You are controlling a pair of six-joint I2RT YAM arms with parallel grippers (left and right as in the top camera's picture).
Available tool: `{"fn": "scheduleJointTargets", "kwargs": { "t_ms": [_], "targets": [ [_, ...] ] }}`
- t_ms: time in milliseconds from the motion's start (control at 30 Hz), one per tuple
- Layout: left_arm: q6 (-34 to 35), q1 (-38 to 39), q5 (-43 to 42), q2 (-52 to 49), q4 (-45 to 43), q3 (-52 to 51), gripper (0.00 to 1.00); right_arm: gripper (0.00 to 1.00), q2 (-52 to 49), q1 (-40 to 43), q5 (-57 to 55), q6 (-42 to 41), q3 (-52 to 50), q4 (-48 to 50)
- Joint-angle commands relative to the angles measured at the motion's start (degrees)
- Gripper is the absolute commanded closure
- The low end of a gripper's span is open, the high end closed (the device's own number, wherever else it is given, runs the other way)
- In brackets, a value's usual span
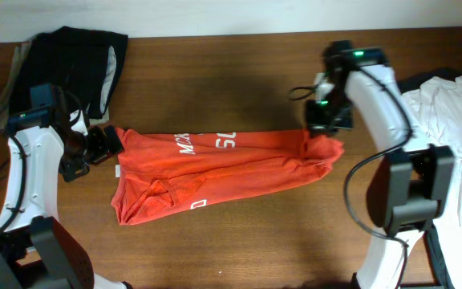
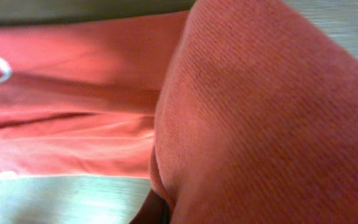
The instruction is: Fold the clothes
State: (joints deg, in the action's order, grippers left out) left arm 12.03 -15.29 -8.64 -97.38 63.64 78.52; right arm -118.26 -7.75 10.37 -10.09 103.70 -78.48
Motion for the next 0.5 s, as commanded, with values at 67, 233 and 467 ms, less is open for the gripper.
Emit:
{"fn": "scheduleJointTargets", "kwargs": {
  "t_ms": [67, 233, 467],
  "targets": [
    [0.2, -0.2, -0.6, 0.1, 0.0, 0.3, 0.01, 0.96, -0.1, -11.4, -2.1, -2.0, 1.1, 3.1],
    [0.2, -0.2, -0.6, 0.1, 0.0, 0.3, 0.01, 0.96, -0.1, -17.3, 0.3, -4.6, 1.1, 7.4],
    [0.2, -0.2, -0.6, 0.1, 0.0, 0.3, 0.01, 0.96, -0.3, -22.4, 3.3, -7.3, 1.1, 13.2]
  ]
}}
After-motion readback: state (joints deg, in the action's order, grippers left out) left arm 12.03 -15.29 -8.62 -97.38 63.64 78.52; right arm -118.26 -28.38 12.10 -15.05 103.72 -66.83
